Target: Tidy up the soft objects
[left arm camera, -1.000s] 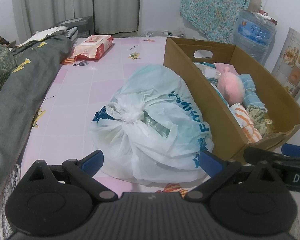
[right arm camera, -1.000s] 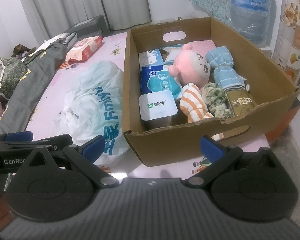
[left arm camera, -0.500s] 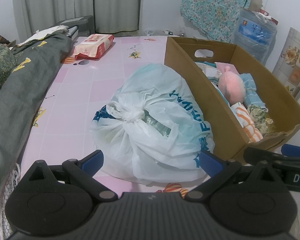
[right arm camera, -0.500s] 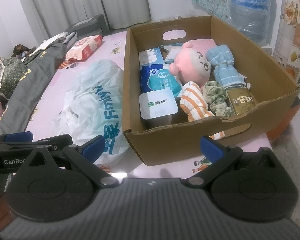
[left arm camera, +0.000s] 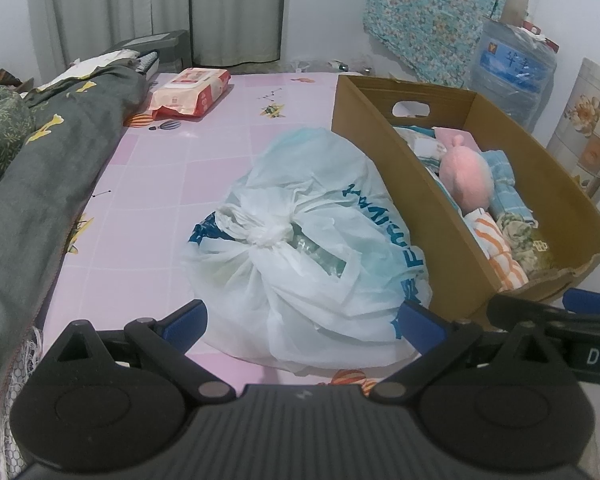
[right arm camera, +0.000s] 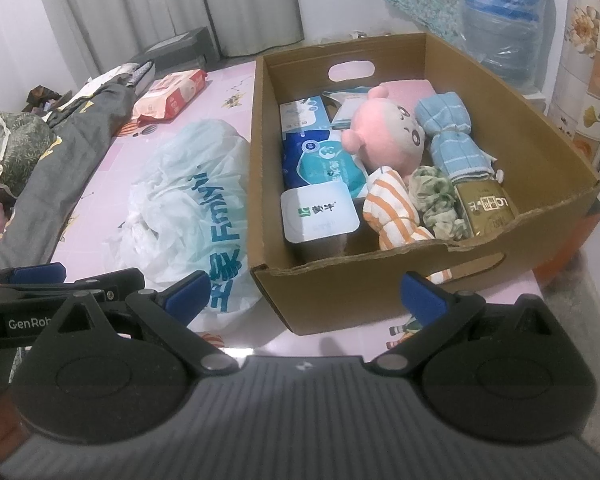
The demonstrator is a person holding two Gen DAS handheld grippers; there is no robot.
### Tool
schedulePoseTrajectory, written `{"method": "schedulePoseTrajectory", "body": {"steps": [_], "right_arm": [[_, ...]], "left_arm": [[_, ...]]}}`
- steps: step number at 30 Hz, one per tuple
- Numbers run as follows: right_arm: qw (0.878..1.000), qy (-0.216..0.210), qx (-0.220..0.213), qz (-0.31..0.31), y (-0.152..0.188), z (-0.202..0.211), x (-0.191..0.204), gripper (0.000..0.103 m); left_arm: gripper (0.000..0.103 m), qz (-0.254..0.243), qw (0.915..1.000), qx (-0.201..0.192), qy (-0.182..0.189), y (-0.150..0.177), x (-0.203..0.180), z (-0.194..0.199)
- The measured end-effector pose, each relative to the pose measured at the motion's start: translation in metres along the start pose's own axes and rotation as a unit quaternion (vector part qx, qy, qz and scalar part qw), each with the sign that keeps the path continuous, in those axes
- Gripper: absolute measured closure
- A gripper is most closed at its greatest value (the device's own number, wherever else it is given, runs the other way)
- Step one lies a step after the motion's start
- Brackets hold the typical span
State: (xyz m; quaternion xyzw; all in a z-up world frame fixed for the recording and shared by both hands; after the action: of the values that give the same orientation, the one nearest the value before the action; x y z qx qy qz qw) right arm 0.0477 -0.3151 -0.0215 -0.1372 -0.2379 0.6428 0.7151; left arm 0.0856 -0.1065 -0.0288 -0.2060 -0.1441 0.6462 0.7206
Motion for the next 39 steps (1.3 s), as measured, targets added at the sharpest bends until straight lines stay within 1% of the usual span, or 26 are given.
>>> {"method": "schedulePoseTrajectory", "body": {"steps": [39], "right_arm": [[1.000,-0.006,0.007,0.002,-0.0059,-0.0061,0.0006,0.001]], "left_arm": [[0.001,0.012,0.9999,0.006,-0.004,-0.0013,0.0002,-0.0020]]}}
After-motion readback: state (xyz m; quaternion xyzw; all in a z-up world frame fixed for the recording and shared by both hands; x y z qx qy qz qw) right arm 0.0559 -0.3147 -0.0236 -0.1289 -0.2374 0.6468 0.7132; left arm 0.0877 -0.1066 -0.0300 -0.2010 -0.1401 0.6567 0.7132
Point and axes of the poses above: each gripper's, at about its wrist camera, not at the fingertips, and z roughly against the way its jaws point, x to its left, y to its underside, the point moved 3 cm from there along -z, roughly the way its jaws point, and after that the axes turned 11 degrees about x, right-handed, at the moved point
